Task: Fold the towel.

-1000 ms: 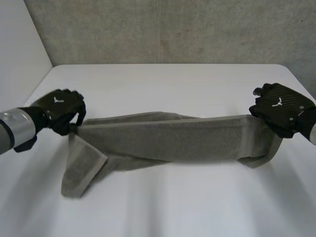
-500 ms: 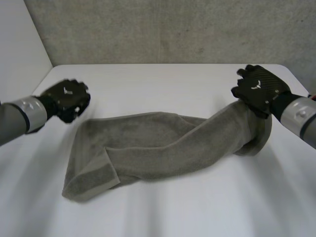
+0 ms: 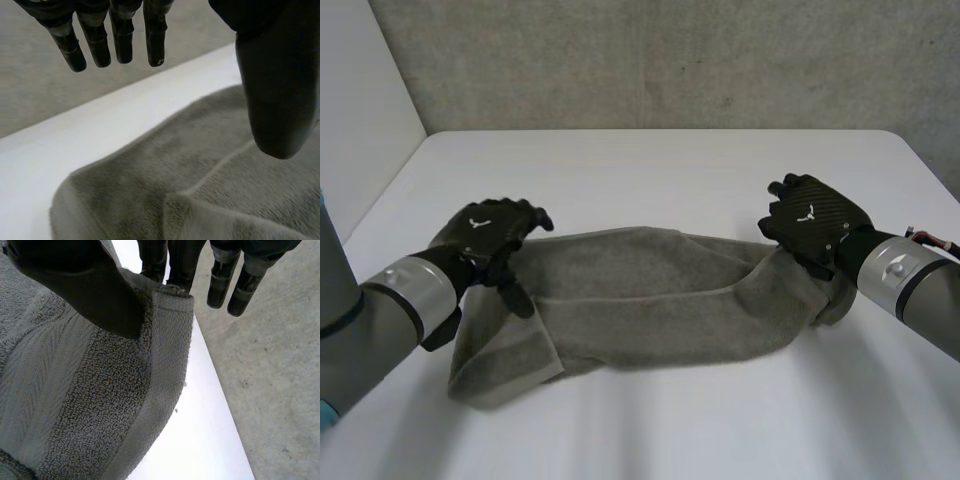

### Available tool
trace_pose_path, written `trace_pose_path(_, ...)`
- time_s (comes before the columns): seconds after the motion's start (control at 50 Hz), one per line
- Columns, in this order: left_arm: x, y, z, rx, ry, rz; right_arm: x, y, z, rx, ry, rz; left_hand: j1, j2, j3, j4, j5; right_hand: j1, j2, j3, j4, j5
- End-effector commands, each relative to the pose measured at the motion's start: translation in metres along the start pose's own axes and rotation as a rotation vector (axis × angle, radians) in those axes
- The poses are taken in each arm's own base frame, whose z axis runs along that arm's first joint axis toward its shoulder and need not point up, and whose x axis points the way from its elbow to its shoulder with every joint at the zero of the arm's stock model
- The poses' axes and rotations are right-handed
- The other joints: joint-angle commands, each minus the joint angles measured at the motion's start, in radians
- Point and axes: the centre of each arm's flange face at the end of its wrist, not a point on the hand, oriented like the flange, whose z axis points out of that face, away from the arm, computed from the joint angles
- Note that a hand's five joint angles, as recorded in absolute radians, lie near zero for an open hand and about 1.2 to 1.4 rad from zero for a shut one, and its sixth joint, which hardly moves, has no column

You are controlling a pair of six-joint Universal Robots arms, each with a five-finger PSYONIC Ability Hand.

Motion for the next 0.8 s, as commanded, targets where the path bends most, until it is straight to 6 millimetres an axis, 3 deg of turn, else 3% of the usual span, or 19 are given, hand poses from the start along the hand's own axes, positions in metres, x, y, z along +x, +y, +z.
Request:
trace_pose_path(0.02,0.01,0.002,-0.004,0.036,-0.154,-0.006,-0.002,0.001,-0.001,-0.01,-0.002,0.004,-0.061,-0.05,-0.049,-0.055,-0.023,0.095,0.067,-0.052,-0.07,0.053)
trace_pose_path(0.14,0.017,0.014,0.008,0.021,-0.207,0.005,-0.005,0.002,-0.002,-0.016,-0.008,0.008,-0.058,-0.047,-0.049,-0.055,-0.02,0.095,0.067,-0.052,-0.07,0.053)
trace_pose_path(0.2,0.035,0.03,0.018,-0.016,-0.226,0.023,-0.006,0.003,-0.002,-0.019,-0.012,0.011,-0.061,-0.05,-0.049,-0.055,-0.023,0.095,0.067,-0.052,-0.07,0.053)
trace_pose_path(0.44,0.042,0.079,0.036,-0.141,-0.442,0.081,-0.008,0.005,-0.001,-0.021,-0.017,0.014,-0.073,-0.062,-0.049,-0.055,-0.035,0.095,0.067,-0.052,-0.07,0.053)
trace_pose_path(0.62,0.044,0.08,0.041,-0.103,-0.46,0.015,-0.012,0.006,-0.002,-0.025,-0.028,0.019,-0.067,-0.056,-0.049,-0.055,-0.029,0.095,0.067,-0.052,-0.07,0.053)
trace_pose_path(0.8,0.054,0.061,0.038,-0.046,-0.426,-0.004,-0.016,0.003,-0.002,-0.019,-0.039,0.016,-0.07,-0.059,-0.049,-0.055,-0.032,0.095,0.067,-0.052,-0.07,0.053)
